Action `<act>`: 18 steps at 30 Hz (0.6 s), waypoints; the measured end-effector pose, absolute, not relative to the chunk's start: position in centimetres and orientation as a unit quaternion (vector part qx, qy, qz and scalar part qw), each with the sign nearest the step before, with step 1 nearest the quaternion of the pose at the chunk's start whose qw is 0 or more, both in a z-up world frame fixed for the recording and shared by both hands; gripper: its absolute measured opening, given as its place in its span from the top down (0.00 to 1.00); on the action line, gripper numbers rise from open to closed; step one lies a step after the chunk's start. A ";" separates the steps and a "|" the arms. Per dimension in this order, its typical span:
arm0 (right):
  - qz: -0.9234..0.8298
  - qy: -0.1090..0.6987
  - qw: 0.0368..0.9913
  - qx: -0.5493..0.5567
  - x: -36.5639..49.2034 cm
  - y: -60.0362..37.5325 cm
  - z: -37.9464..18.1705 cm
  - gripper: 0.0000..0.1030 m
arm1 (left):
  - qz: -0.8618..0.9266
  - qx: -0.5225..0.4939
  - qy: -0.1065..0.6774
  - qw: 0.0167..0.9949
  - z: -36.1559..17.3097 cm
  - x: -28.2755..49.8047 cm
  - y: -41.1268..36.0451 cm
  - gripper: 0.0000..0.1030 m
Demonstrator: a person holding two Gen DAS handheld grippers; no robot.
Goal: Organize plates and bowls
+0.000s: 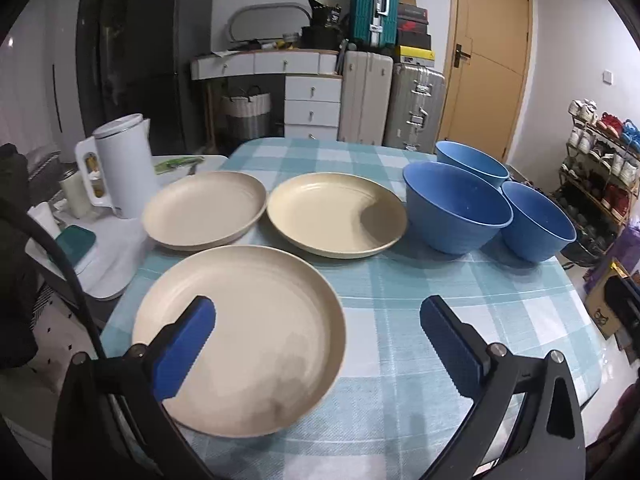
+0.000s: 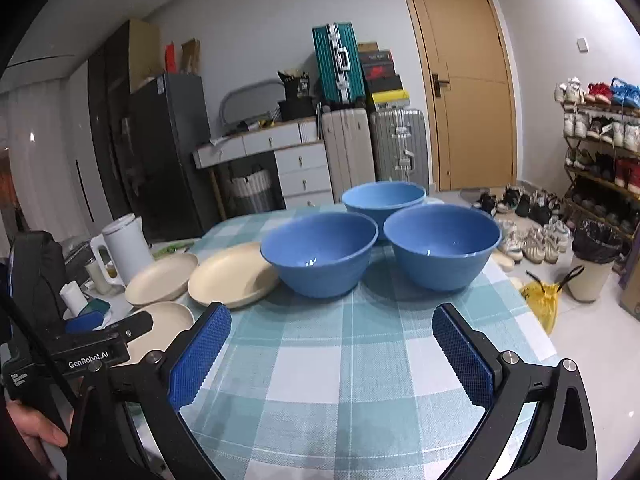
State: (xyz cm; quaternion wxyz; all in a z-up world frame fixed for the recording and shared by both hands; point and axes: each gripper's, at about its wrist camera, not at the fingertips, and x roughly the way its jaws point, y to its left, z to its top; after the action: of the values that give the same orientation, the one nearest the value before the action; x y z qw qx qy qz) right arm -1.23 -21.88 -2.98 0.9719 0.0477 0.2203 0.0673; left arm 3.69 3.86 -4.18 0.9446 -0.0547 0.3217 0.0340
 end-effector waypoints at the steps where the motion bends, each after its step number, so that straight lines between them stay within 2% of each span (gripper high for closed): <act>1: 0.064 0.218 0.973 0.044 -1.4 -21.9 -3.0 0.00 | 0.034 -0.060 0.320 0.945 -4.1 3.5 4.0 0.00; 18: 0.060 0.233 0.970 0.037 -1.1 -22.0 -3.4 0.00 | 0.043 -0.038 0.299 0.952 -4.0 3.2 2.9 0.00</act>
State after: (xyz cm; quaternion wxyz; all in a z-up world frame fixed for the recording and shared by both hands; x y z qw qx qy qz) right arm -1.05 -21.96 -3.36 0.9700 0.0374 0.2329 0.0595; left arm 3.22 2.90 -4.00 0.9524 -0.0376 0.2994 0.0433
